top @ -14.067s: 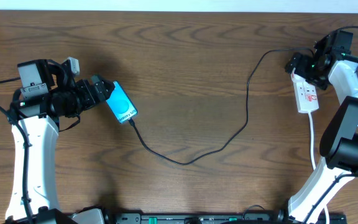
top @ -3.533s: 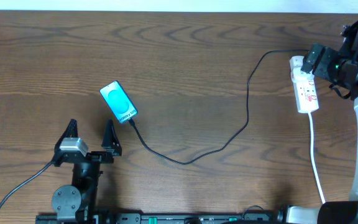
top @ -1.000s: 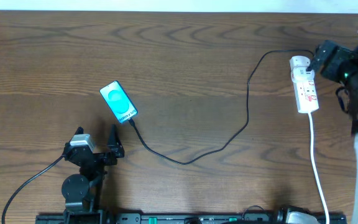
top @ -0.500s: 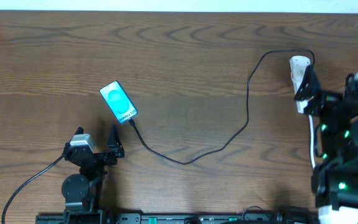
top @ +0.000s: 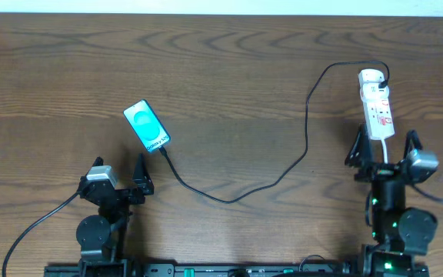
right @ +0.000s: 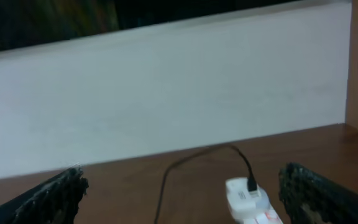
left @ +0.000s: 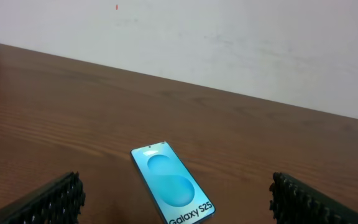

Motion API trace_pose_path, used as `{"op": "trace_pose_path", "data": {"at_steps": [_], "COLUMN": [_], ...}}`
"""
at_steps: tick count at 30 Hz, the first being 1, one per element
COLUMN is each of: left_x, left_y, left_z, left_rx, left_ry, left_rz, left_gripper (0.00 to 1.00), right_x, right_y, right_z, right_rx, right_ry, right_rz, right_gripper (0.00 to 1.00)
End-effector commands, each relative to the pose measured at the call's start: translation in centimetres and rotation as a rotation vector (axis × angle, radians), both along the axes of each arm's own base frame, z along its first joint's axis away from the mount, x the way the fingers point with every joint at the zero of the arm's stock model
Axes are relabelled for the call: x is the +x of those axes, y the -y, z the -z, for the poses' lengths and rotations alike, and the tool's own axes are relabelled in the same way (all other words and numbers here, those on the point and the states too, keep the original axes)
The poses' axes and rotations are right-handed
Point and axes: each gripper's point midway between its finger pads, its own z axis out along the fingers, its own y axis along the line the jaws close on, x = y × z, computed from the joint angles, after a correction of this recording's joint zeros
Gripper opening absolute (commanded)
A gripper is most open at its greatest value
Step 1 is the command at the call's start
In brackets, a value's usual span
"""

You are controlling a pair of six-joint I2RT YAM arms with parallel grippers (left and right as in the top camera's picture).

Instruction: Plug charger to phone and switch on socket

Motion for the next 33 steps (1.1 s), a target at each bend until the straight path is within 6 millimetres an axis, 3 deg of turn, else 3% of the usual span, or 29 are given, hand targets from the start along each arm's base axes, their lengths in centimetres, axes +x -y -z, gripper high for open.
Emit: {"op": "trace_pose_path", "data": {"at_steps": [1, 13, 20, 33], "left_x": [-0.1, -0.1, -0.1, -0.1], "left_y": [0.1, 0.1, 0.1, 0.1], "left_z": [1.5, 1.5, 1.5, 1.5], "left_rx": [0.017, 0.017, 0.017, 0.017], "left_ry": [-0.048, -0.047, -0.048, -0.047], "left_rz": [0.010, 0.010, 0.010, 0.010], "left_gripper": [0.95, 0.95, 0.95, 0.95], "right_x": [-0.7, -1.4, -1.9, -2.0], "right_y": [-0.4, -2.2, -2.1, -2.0], "right_z": [1.4, 6.2, 11.2, 10.2], "right_rx": [-0.068, -0.257, -0.230, -0.259], "right_ry": [0.008, -0.059, -0.255, -0.215], "right_rz": [-0.003, -0.084, -0.101, -0.088], "right_gripper": [0.99, 0.99, 0.99, 0.99]}}
